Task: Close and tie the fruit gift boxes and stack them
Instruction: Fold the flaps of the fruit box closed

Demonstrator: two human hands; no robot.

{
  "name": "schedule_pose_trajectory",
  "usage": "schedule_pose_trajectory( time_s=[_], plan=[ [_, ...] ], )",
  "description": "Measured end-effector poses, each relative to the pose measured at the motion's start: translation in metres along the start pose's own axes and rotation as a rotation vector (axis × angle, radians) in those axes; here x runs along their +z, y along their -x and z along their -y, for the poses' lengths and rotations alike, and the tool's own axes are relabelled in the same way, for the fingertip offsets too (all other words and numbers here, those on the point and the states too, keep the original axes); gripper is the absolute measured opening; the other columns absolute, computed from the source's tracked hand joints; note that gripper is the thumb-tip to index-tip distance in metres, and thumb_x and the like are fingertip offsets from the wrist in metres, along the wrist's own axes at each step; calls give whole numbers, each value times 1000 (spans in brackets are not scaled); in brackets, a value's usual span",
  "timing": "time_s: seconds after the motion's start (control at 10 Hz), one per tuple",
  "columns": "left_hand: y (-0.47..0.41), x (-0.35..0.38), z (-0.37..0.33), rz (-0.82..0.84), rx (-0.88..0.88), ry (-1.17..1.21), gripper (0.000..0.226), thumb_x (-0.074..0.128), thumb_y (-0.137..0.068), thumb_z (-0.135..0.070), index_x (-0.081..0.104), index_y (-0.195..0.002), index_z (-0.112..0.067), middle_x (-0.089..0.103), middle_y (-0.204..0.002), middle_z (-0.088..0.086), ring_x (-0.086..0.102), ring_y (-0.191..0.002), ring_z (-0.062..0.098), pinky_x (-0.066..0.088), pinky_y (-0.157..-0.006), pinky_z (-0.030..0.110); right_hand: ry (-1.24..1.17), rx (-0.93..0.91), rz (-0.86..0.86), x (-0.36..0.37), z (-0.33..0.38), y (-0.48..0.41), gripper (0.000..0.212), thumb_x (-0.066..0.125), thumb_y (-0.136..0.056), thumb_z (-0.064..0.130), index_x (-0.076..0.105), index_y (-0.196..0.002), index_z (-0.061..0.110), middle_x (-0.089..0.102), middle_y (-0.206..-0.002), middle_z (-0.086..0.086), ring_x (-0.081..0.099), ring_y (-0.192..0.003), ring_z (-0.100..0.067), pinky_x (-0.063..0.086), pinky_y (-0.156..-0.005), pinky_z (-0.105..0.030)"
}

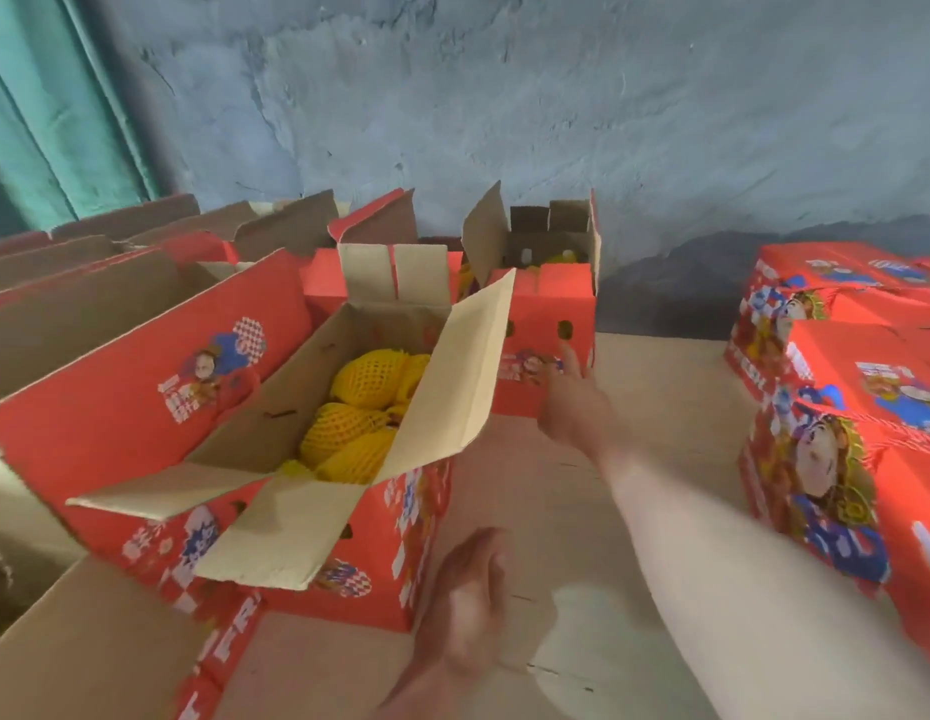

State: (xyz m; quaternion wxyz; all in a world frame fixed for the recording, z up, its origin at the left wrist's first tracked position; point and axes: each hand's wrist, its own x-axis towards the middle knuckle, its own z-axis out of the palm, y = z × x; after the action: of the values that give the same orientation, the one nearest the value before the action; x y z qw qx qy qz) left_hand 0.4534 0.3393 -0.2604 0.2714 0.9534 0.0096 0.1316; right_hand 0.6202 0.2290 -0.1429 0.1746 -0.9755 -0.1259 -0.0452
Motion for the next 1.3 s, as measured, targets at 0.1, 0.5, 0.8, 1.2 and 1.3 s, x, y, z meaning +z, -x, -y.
schedule_pose_trajectory(
  time_s=[0.1, 0.5, 0.8, 1.2, 1.3],
  plan=[
    [0, 1, 9, -29, 111, -33, 34, 40, -100, -26, 41, -119, -55, 44, -122, -29, 43, -104, -18, 29, -89, -4, -35, 36, 14, 8, 3, -35, 53, 51, -90, 11, 35, -140, 17, -11, -158, -8, 12, -141, -43, 23, -112, -57],
    [-6, 0, 15, -133, 22, 53, 50, 33, -101, -34, 22, -149, -25, 37, -147, -14, 29, -135, -4, 12, -115, 15, -86, -57, -127, -3, 3, 8, 37, 50, -88, 18, 38, -123, 10, 42, -123, -16, 42, -116, -36, 40, -88, -41],
    [14, -12, -12, 48, -31, -16, 64, 44, -97, -41, 12, -150, -27, 9, -157, -6, 9, -146, 17, 12, -118, 34, -20, 59, 2, -45, -27, 112, 45, 53, -89, 18, 32, -128, 10, 42, -125, -19, 43, -116, -37, 40, -91, -41],
    [-30, -88, -84, 155, 298, -980, 61, 26, -101, -15, -8, -150, -5, -16, -157, 14, -23, -142, 33, -26, -102, 48, -6, 150, 261, -69, -40, 143, 61, 51, -90, 16, 21, -142, 18, 10, -152, -17, 40, -128, -40, 39, -104, -42],
    [-37, -84, -93, 123, 283, -925, 60, 25, -101, -13, -9, -149, -3, -15, -158, 12, -19, -144, 30, -20, -109, 44, 8, 160, 284, -68, -44, 143, 69, 52, -86, 10, 19, -145, 21, 0, -155, -15, 43, -127, -39, 41, -102, -41]
  ],
)
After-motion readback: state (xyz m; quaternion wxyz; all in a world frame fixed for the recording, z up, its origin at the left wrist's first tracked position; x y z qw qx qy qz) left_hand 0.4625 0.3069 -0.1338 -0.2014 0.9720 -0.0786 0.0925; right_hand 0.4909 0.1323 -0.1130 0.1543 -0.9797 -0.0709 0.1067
